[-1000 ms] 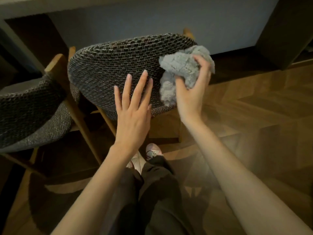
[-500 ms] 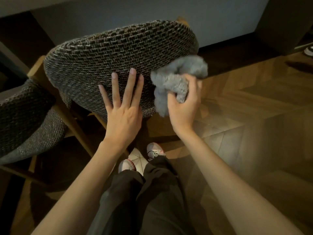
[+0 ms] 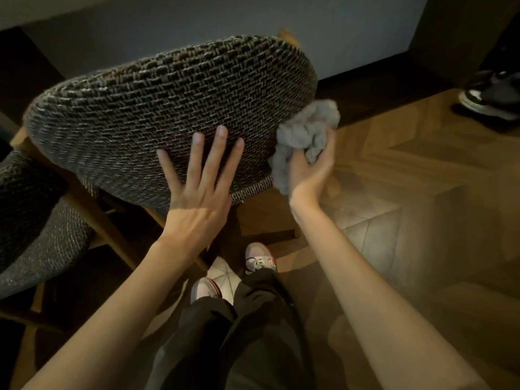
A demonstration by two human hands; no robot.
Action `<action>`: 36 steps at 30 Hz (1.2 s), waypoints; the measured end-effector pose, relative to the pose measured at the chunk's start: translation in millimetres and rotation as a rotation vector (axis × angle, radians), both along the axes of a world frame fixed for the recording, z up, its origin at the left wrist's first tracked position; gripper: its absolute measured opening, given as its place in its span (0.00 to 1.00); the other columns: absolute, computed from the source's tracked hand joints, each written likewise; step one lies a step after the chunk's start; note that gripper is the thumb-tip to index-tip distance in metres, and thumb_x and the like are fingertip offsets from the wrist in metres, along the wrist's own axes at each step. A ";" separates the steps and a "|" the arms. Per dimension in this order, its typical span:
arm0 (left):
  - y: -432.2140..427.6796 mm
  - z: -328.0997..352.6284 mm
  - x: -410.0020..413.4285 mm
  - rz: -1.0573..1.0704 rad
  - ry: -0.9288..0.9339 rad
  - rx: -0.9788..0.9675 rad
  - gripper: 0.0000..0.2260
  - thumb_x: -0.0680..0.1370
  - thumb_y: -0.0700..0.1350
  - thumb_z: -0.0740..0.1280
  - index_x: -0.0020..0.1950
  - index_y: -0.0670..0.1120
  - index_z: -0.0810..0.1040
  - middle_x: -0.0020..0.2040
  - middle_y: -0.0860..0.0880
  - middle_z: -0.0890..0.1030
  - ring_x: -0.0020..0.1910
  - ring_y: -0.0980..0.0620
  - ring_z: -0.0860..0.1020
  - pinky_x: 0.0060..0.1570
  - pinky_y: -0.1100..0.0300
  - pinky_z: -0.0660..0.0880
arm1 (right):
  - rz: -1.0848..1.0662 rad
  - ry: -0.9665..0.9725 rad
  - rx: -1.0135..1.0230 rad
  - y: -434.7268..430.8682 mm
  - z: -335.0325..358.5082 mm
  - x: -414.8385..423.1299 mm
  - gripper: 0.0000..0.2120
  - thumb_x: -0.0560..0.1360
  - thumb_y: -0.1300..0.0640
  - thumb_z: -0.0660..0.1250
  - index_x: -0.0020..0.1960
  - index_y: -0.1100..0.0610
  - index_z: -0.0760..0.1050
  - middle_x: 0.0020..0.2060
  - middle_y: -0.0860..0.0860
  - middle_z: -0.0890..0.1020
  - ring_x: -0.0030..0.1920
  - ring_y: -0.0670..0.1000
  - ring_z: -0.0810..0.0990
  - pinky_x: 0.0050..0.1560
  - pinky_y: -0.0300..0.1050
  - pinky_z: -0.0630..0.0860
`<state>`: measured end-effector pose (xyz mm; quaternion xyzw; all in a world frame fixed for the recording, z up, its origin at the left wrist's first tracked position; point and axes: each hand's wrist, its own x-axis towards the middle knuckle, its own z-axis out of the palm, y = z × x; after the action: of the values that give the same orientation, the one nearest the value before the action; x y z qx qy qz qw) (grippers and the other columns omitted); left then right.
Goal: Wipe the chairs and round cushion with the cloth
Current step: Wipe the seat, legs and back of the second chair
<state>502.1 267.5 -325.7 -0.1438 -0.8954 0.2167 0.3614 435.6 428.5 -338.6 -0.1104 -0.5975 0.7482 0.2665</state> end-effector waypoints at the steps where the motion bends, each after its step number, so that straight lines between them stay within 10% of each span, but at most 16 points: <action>1: 0.6 0.3 -2.6 -0.009 0.000 -0.032 0.31 0.79 0.44 0.61 0.79 0.45 0.49 0.77 0.44 0.47 0.76 0.40 0.40 0.64 0.30 0.49 | -0.016 0.104 0.022 2.9 9.5 -3.5 0.15 0.72 0.63 0.65 0.59 0.62 0.72 0.55 0.59 0.77 0.59 0.57 0.76 0.63 0.46 0.73; 5: 11.8 2.5 -16.9 0.006 0.076 -0.208 0.31 0.80 0.48 0.59 0.79 0.46 0.47 0.78 0.49 0.46 0.75 0.43 0.33 0.64 0.31 0.50 | -0.021 0.145 0.154 11.3 12.7 -24.3 0.16 0.73 0.64 0.65 0.61 0.61 0.73 0.57 0.59 0.76 0.58 0.52 0.76 0.60 0.35 0.71; 12: 25.7 -1.2 -36.9 0.009 0.170 -0.384 0.29 0.81 0.49 0.53 0.79 0.47 0.46 0.78 0.52 0.44 0.74 0.42 0.32 0.66 0.35 0.31 | 0.104 -0.274 0.026 29.4 -21.3 -53.8 0.15 0.76 0.68 0.60 0.61 0.62 0.75 0.57 0.57 0.80 0.58 0.55 0.78 0.63 0.54 0.73; 19: 29.2 -3.9 -37.0 0.024 0.183 -0.354 0.28 0.81 0.48 0.54 0.79 0.47 0.46 0.79 0.52 0.46 0.74 0.44 0.31 0.66 0.37 0.30 | 0.022 0.028 -0.062 34.5 2.2 -65.1 0.07 0.75 0.63 0.64 0.52 0.56 0.74 0.42 0.45 0.79 0.43 0.38 0.77 0.49 0.35 0.74; 24: 28.3 -5.1 -38.3 0.037 0.188 -0.369 0.28 0.81 0.47 0.53 0.79 0.47 0.46 0.79 0.52 0.45 0.75 0.43 0.32 0.67 0.37 0.30 | 0.185 -0.387 0.057 28.5 -46.7 -63.1 0.13 0.78 0.66 0.58 0.60 0.60 0.75 0.52 0.53 0.81 0.56 0.53 0.79 0.61 0.46 0.74; 31: 10.0 -14.8 -23.9 0.006 0.054 -0.447 0.32 0.79 0.46 0.58 0.79 0.45 0.45 0.79 0.51 0.45 0.77 0.49 0.45 0.72 0.44 0.36 | 0.305 -0.379 -0.532 5.4 -43.4 -25.5 0.21 0.81 0.66 0.55 0.72 0.55 0.63 0.66 0.57 0.74 0.64 0.55 0.75 0.67 0.54 0.71; 36: -15.7 -17.5 9.7 0.043 -0.158 -0.346 0.32 0.77 0.40 0.56 0.79 0.43 0.44 0.79 0.47 0.41 0.77 0.47 0.38 0.73 0.44 0.35 | 0.365 -0.350 -0.474 8.5 -29.9 6.7 0.21 0.79 0.64 0.61 0.71 0.53 0.67 0.60 0.54 0.78 0.59 0.54 0.78 0.59 0.50 0.78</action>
<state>511.8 251.9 -343.1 -0.2013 -0.8733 0.3632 0.2549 442.3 437.0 -368.6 -0.1872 -0.4538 0.8712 -0.0111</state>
